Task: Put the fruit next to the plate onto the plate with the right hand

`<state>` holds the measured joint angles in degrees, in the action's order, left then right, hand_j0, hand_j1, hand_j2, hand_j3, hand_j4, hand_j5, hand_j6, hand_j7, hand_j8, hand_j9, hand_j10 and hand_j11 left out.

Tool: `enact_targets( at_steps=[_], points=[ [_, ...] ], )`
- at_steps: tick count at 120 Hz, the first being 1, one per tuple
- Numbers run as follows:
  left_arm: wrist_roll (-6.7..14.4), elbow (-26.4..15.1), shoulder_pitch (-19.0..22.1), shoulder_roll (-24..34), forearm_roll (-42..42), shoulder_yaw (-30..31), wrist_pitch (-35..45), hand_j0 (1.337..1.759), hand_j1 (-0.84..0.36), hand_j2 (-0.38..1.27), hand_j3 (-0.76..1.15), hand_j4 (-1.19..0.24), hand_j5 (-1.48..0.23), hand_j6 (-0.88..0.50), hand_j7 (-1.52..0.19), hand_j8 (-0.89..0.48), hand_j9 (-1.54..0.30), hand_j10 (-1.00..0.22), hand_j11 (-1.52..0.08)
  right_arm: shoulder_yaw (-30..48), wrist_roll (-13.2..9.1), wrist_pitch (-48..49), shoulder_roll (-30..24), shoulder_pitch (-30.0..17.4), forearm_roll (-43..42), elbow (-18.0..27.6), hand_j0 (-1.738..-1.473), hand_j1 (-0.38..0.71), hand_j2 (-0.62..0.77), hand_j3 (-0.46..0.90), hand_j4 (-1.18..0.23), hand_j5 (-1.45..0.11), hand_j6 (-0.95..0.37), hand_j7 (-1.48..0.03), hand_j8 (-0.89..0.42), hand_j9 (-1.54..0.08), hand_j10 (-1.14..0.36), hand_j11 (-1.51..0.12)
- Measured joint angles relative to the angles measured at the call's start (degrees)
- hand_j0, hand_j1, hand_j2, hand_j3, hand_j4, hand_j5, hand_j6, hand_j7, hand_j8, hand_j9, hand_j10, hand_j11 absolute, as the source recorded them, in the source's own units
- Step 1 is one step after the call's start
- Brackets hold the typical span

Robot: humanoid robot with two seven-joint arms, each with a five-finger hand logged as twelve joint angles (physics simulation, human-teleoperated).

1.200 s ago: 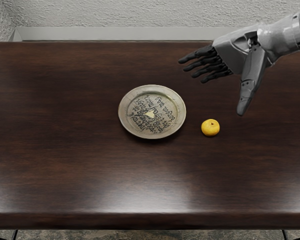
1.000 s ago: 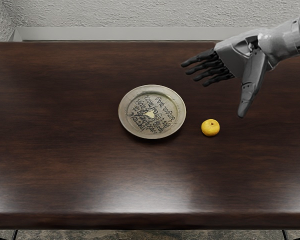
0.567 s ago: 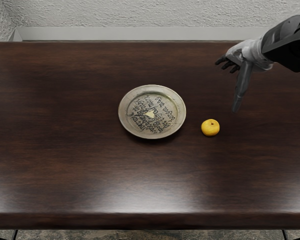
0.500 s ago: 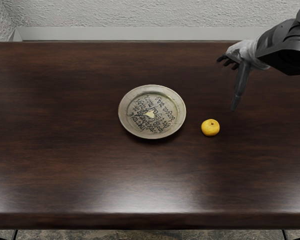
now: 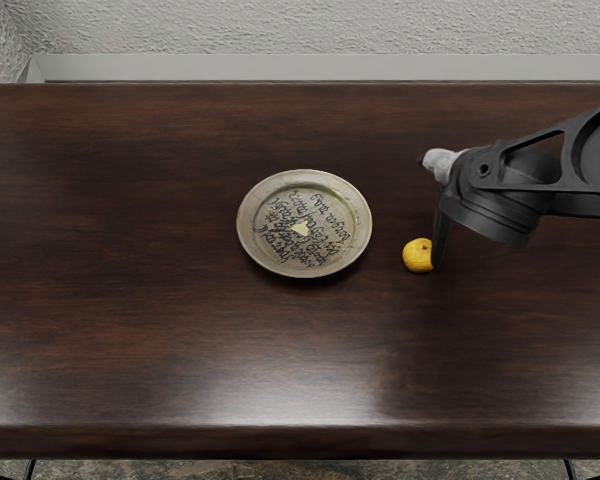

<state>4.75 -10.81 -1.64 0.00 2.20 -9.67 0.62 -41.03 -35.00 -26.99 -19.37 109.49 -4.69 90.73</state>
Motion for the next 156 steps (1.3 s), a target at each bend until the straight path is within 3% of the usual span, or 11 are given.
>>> enact_targets(
  at_steps=[42, 83, 127, 156],
  points=[
    [0.0, 0.0, 0.03, 0.0, 0.0, 0.0, 0.0, 1.658, 0.34, 0.0, 0.0, 0.0, -0.01, 0.0, -0.01, 0.0, -0.01, 0.0, -0.01, -0.08, 0.0, -7.5, 3.1, -3.66, -0.29, -0.74, -1.658, -0.32, -0.01, 0.0, -0.03, -0.04, -0.03, -0.04, -0.03, -0.04, -0.03, -0.04],
    [0.0, 0.0, 0.03, 0.0, 0.01, -0.01, 0.0, 1.658, 0.34, 0.0, 0.0, 0.0, -0.01, 0.0, -0.01, 0.0, -0.01, 0.0, -0.01, -0.15, 0.0, -8.0, 6.67, -10.08, -0.72, -5.95, -1.658, -0.3, -0.01, 0.0, -0.05, -0.06, -0.05, -0.06, -0.05, -0.06, -0.05, -0.06],
    [0.0, 0.0, 0.0, 0.0, 0.0, 0.0, 0.0, 1.658, 0.34, 0.0, 0.0, 0.0, -0.01, 0.0, -0.01, 0.0, -0.01, 0.0, -0.01, 0.13, 0.0, -8.01, 7.17, -14.28, -3.48, -9.22, -1.658, -0.05, -0.05, 0.0, -0.25, -0.33, -0.25, -0.32, -0.25, -0.33, -0.25, -0.32],
    [0.0, 0.0, 0.05, 0.0, 0.0, 0.0, 0.0, 1.658, 0.34, 0.0, 0.0, 0.0, -0.01, 0.0, -0.01, 0.0, -0.01, 0.0, -0.01, 0.13, 0.0, -8.02, 7.81, -15.2, -3.69, -9.31, -1.658, -0.07, -0.05, 0.0, -0.23, -0.3, -0.23, -0.3, -0.23, -0.3, -0.23, -0.3]
  ],
)
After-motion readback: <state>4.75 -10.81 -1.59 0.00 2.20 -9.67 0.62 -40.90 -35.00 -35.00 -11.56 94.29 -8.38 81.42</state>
